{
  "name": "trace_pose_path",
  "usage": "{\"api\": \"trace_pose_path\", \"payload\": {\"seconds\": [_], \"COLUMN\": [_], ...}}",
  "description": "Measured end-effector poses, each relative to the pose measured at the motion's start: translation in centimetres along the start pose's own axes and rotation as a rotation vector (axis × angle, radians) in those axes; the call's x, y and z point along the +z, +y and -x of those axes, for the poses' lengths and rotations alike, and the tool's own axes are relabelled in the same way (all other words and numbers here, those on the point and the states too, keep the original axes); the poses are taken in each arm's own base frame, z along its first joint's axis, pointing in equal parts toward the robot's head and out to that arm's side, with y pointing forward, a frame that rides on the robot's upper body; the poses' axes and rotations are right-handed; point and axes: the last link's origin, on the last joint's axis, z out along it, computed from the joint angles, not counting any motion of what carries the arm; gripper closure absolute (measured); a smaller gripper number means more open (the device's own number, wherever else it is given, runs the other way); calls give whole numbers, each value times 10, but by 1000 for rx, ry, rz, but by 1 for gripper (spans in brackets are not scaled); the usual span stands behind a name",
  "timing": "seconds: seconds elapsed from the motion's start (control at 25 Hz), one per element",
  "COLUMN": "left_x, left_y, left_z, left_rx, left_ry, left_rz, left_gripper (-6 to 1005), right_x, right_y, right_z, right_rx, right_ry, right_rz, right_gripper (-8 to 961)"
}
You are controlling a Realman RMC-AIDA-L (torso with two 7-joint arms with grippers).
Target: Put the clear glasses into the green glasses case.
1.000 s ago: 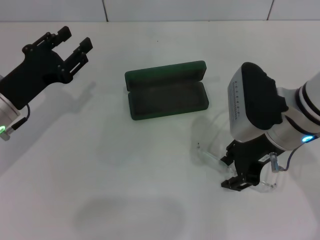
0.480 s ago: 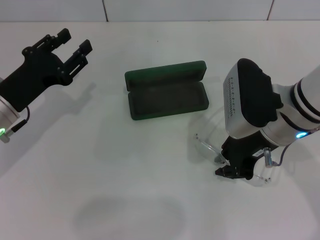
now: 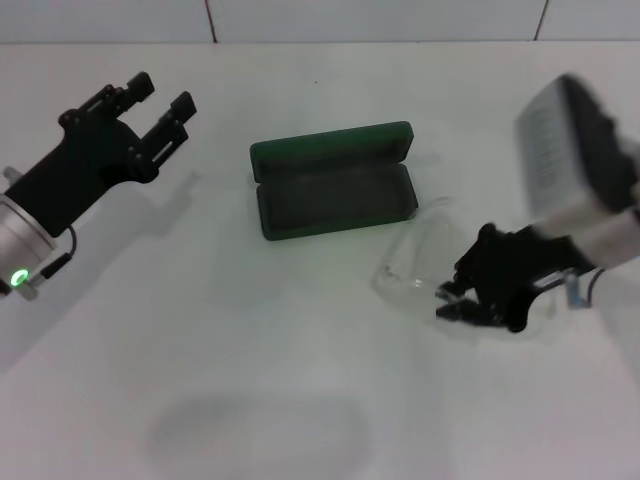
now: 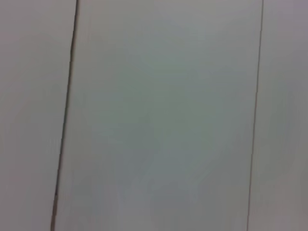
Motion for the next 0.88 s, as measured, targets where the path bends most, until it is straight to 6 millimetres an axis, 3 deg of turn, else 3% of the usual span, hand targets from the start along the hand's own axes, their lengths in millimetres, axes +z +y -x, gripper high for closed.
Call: {"api": "trace_pose_path", "payload": {"seconds": [0.24,0.48,0.88], "left_x": [3,0,4], "left_y": [13,23,24], "left_z": [3,-4,-15], "left_rx": [-10,-51,-120], "left_ry": [7,71,128], "left_rz": [39,95,130], "left_gripper": [425,425,424], "right_x": [-33,-36,-32], "right_y": [-5,-1,-1], "right_z": [-22,-29,-17], "right_rx": [-14,-84,-279], "right_ry": [-323,-458,-658], "right_rz": [-63,-125,-219], "right_gripper": [841,907,918]}}
